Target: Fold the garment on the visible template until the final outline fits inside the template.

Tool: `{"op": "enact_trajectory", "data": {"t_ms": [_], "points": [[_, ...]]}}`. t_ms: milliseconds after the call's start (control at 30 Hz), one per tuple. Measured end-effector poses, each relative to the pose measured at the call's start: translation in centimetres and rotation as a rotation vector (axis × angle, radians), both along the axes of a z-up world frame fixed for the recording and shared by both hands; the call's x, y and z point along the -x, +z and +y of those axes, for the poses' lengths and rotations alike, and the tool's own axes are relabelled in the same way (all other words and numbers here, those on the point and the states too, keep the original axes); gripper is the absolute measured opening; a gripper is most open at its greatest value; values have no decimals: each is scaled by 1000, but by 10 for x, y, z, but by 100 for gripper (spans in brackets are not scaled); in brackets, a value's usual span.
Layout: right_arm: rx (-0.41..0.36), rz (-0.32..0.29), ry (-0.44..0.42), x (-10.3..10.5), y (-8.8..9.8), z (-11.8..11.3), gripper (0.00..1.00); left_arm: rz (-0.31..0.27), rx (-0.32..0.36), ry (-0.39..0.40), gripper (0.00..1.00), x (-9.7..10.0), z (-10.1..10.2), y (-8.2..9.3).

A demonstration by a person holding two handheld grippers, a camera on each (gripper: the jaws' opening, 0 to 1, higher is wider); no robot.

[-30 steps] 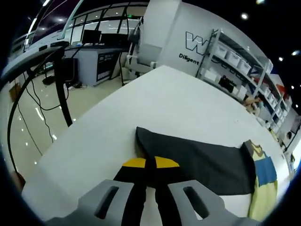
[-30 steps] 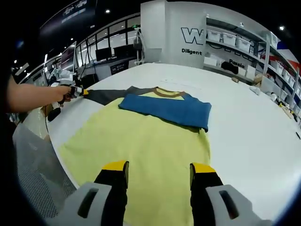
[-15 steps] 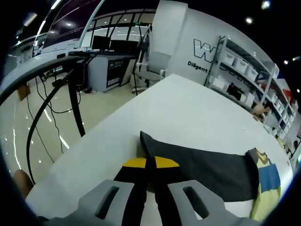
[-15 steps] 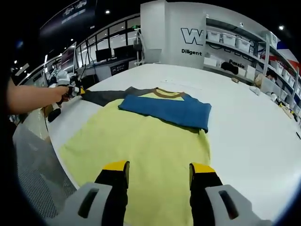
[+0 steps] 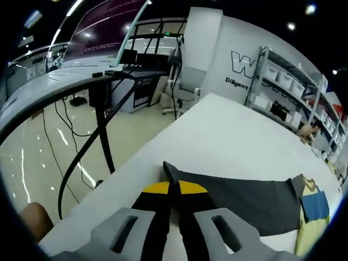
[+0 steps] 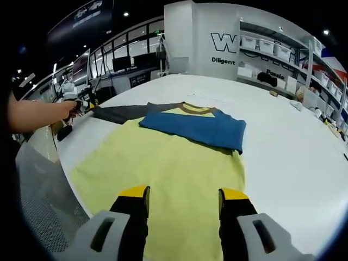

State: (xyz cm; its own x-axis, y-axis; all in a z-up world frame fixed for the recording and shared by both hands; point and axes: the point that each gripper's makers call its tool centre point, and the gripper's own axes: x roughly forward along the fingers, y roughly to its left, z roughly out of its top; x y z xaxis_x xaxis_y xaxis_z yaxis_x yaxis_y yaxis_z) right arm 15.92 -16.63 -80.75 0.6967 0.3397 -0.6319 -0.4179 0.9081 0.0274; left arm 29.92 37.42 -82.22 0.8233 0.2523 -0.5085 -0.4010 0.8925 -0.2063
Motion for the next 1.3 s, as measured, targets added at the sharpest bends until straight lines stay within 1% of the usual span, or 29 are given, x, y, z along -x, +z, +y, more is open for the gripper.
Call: {"op": "enact_trajectory", "data": {"t_ms": [100, 167, 233, 267, 300, 400, 600, 767, 833, 933, 1000, 1033, 1167, 1233, 1300], "points": [[1, 0, 0, 0, 0, 0, 49, 15, 2, -4, 0, 1, -1, -5], [-1, -1, -4, 0, 0, -1, 49, 29, -1, 19, 0, 7, 1, -9], [-1, -1, -6, 0, 1, -1, 49, 28, 4, 28, 0, 9, 1, -10], [-5, -3, -9, -1, 1, -2, 49, 36, 9, 29, 0, 13, -3, -12], [-6, -5, -9, -1, 2, -2, 49, 38, 5, 36, 0, 17, -5, -12], [-9, -9, -8, -1, 2, -1, 49, 49, 4, 39, 0, 21, -5, -14], [-15, -13, -5, -1, 3, -1, 49, 51, -18, 27, 0, 22, -5, -8], [-20, -15, -2, 0, 4, 0, 49, 21, -30, 23, 0, 18, -9, 7], [-23, -15, -1, -1, 4, 0, 49, -4, -42, 11, 0, 13, -13, 19], [-29, -19, -2, -1, 6, 0, 49, -30, -56, -5, 0, 6, -18, 33], [-34, -22, -3, -1, 7, 1, 49, -52, -55, -27, 0, 0, -26, 45], [-40, -24, -4, -1, 8, 1, 49, -76, -62, -45, 0, -6, -33, 55], [-45, -29, -4, -2, 9, 1, 49, -98, -66, -69, 0, -13, -44, 67], [-54, -33, -7, -2, 11, 2, 49, -139, -72, -122, 0, -25, -69, 87], [-57, -37, -7, -2, 12, 2, 49, -162, -76, -153, 0, -34, -83, 98]]}}
